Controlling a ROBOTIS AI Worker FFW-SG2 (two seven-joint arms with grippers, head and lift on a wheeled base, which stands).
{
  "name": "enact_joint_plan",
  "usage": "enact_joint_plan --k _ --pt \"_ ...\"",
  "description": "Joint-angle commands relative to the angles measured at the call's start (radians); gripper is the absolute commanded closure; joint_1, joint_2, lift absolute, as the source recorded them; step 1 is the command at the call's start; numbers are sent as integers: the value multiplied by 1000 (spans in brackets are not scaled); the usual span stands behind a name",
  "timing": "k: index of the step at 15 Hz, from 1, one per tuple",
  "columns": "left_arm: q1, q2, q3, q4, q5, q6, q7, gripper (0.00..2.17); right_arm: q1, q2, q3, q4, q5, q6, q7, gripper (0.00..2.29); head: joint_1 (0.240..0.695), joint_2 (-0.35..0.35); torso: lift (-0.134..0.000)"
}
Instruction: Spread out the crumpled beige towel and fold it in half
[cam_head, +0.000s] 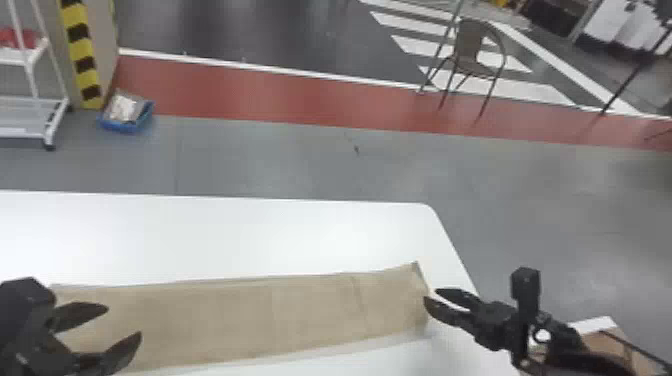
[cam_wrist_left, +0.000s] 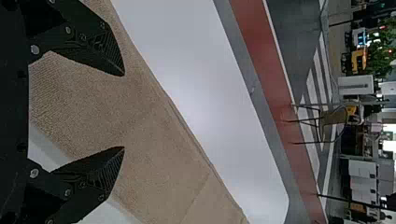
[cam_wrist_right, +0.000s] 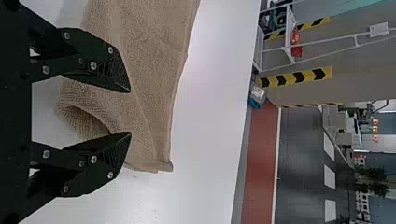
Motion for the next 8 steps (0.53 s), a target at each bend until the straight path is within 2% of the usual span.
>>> enact_joint_plan --k 1,2,5,7,8 --pt "-4 0 -6 26 -8 -2 8 394 6 -12 -24 4 8 -22 -1 670 695 -350 0" --pt "-9 2 -4 32 -6 -2 9 394 8 -17 -24 15 23 -62 -4 667 695 -350 0" --pt "-21 5 -4 35 -6 -2 9 394 11 -23 -10 35 132 -166 -56 657 695 -350 0" --pt "-30 3 -6 43 -6 -2 8 394 8 -29 37 41 239 -182 -122 653 695 -350 0" --pt "-33 3 -6 44 -6 -2 8 394 -2 -35 45 61 253 -185 -130 542 695 -350 0"
